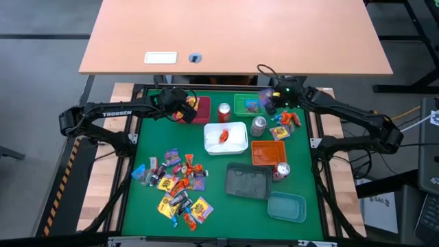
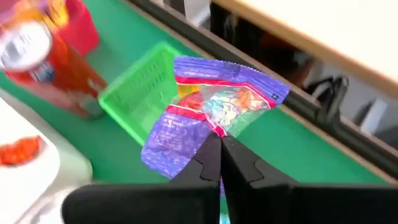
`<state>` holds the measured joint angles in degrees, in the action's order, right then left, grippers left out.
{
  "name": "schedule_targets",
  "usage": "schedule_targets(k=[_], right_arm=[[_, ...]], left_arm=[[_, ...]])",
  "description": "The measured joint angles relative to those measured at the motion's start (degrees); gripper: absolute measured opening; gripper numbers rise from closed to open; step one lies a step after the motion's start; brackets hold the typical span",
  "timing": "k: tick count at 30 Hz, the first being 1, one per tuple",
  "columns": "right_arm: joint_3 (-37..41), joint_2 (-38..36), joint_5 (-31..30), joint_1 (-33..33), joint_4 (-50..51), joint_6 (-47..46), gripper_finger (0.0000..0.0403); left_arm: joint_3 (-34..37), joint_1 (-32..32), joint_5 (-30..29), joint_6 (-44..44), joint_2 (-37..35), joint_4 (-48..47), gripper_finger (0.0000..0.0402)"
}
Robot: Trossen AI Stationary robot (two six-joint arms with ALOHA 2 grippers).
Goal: Sort candy
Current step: Put the violet candy into the green bin
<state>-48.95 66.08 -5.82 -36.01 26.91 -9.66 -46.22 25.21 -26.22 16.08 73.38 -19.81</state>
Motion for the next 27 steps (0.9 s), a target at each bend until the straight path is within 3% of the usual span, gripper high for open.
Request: schedule_targets(k=[15, 27], right_arm=[[0.02, 11.03, 4.97, 0.0, -12.45, 1.39, 0.0001], [0.02, 12.6, 5.43, 0.0, -12.87, 1.12, 0.0005]], left_arm=[[0.0, -2.15, 1.54, -0.17, 0.0, 0.17, 0.0088], [0.0, -8.64, 19.45, -0.1, 0.0, -0.67, 0.0088]])
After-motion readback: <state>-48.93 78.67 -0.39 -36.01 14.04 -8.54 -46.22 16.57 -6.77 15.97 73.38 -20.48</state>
